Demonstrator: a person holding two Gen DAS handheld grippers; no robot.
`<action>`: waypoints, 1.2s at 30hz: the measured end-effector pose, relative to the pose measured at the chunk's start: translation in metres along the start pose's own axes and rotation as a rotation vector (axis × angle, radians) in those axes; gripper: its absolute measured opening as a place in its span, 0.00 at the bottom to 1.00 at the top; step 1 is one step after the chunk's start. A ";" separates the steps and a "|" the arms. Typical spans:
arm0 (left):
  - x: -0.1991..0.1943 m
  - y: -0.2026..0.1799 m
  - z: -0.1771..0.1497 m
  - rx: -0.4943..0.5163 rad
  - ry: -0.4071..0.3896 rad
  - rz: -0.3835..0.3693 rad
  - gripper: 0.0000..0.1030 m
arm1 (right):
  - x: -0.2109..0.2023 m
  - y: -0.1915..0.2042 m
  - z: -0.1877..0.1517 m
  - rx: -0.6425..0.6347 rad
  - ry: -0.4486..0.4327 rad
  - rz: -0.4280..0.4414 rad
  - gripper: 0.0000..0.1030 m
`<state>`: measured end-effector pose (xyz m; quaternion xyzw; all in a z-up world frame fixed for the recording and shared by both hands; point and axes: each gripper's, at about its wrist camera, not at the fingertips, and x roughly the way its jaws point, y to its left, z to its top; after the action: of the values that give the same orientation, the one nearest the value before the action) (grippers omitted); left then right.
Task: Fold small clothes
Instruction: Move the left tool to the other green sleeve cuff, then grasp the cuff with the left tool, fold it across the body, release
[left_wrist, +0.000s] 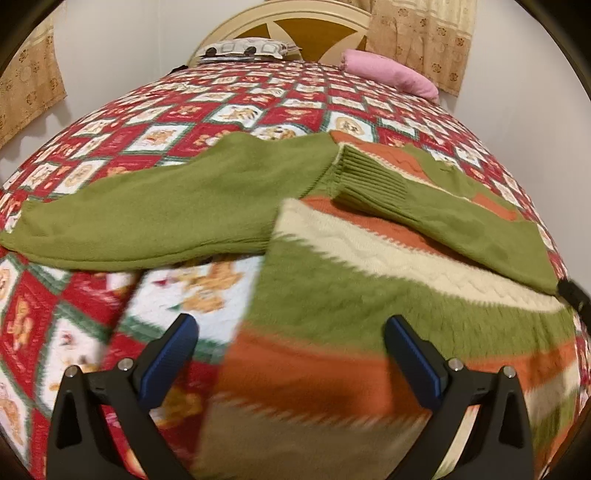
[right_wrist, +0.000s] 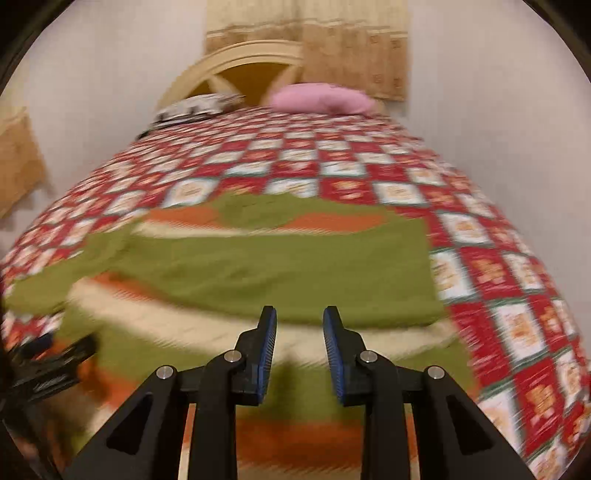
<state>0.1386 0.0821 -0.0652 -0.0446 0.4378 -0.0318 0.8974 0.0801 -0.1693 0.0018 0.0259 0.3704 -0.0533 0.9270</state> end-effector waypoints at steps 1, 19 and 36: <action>-0.008 0.013 -0.002 -0.023 -0.019 0.027 1.00 | -0.004 0.007 -0.006 -0.014 0.006 0.019 0.26; -0.005 0.292 0.032 -0.704 -0.102 0.231 0.81 | -0.050 0.038 -0.036 -0.037 -0.023 0.065 0.26; 0.010 0.288 0.050 -0.645 -0.147 0.311 0.12 | -0.045 0.025 -0.046 0.020 0.027 0.043 0.26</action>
<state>0.1896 0.3697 -0.0731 -0.2606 0.3609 0.2480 0.8604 0.0194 -0.1364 0.0001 0.0437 0.3815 -0.0365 0.9226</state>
